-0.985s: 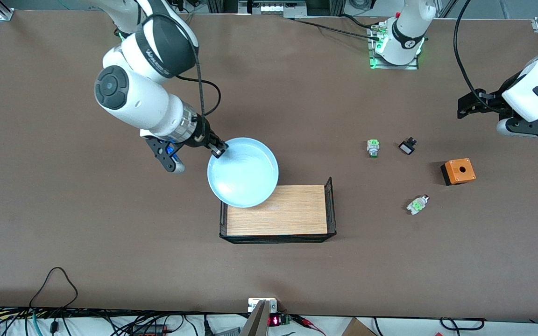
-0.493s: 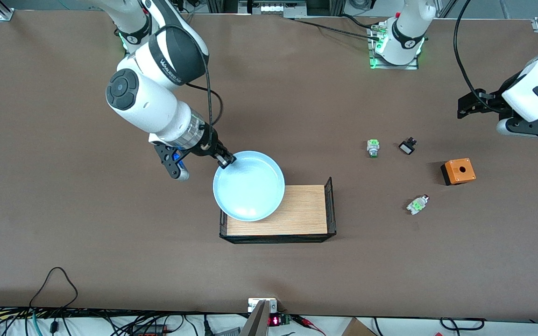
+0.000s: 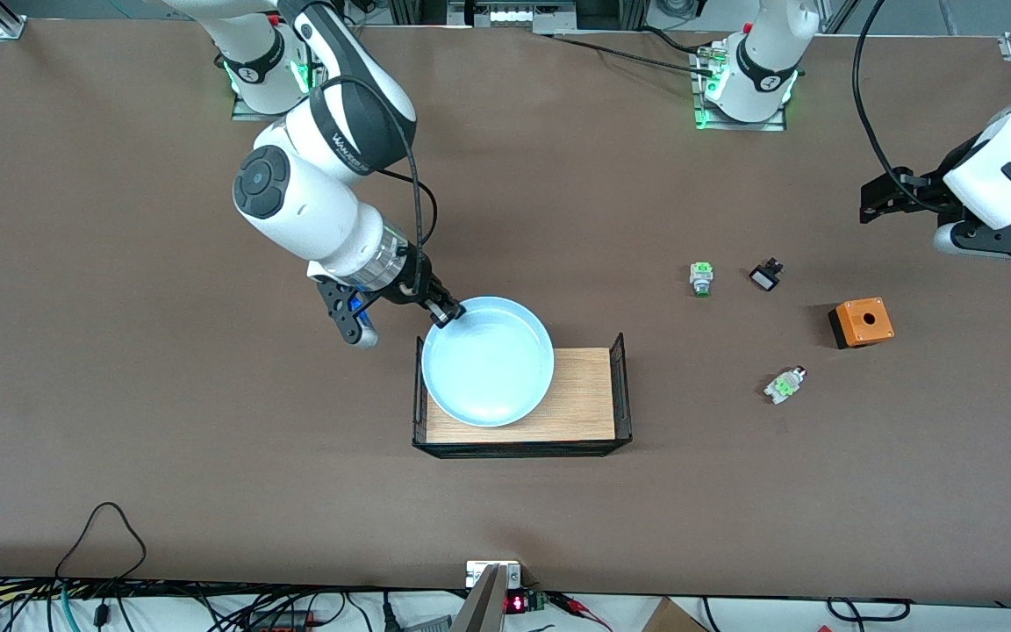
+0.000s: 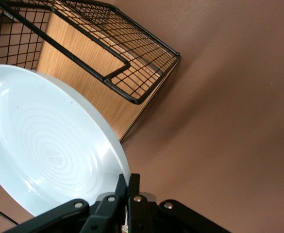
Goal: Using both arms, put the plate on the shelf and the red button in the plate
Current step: 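Lower the plate onto the wooden tray with the right gripper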
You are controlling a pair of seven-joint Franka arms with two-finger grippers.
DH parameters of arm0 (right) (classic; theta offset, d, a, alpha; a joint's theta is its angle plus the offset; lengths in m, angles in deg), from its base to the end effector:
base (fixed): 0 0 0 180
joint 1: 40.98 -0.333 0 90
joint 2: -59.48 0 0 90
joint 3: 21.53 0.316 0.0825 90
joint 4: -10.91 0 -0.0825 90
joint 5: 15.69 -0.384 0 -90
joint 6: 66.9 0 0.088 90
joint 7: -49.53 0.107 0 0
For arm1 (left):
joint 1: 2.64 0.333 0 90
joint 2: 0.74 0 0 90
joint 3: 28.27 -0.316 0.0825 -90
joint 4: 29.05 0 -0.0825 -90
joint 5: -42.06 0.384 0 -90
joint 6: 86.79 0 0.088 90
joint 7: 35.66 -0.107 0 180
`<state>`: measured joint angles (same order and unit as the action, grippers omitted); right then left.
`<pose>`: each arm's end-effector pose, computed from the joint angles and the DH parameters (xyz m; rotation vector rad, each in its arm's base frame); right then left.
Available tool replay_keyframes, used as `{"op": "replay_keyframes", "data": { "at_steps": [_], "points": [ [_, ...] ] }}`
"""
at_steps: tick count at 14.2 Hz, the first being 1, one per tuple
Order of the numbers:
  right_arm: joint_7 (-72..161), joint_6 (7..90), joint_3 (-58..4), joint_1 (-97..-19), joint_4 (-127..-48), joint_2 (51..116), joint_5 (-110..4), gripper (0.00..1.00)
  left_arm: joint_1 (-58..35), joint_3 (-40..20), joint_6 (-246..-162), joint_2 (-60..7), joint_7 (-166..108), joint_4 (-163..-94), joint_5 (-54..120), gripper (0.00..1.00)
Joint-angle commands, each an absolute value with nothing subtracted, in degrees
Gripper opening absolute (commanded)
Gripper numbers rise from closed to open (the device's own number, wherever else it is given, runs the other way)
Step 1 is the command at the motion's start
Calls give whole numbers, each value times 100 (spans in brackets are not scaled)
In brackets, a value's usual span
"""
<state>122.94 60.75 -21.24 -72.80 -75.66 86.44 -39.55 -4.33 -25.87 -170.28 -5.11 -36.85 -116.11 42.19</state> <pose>0.5987 0.3898 0.4198 -2.4299 1.2305 0.1947 0.5633 -0.0391 0.5966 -3.1282 0.1442 0.2172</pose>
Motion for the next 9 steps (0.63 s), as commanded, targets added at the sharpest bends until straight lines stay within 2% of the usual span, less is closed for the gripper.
{"op": "replay_keyframes", "data": {
  "at_steps": [1,9],
  "points": [
    [12353,6098,-2196,-7324,-7382,8735,-4056,0,-422,-2572,-16914,-584,-3663,-11448,4259,100],
    [12362,6722,-2188,-7367,-7382,8937,-4065,0,-414,-2572,-16914,-584,-3645,-11448,4259,100]
  ]
}}
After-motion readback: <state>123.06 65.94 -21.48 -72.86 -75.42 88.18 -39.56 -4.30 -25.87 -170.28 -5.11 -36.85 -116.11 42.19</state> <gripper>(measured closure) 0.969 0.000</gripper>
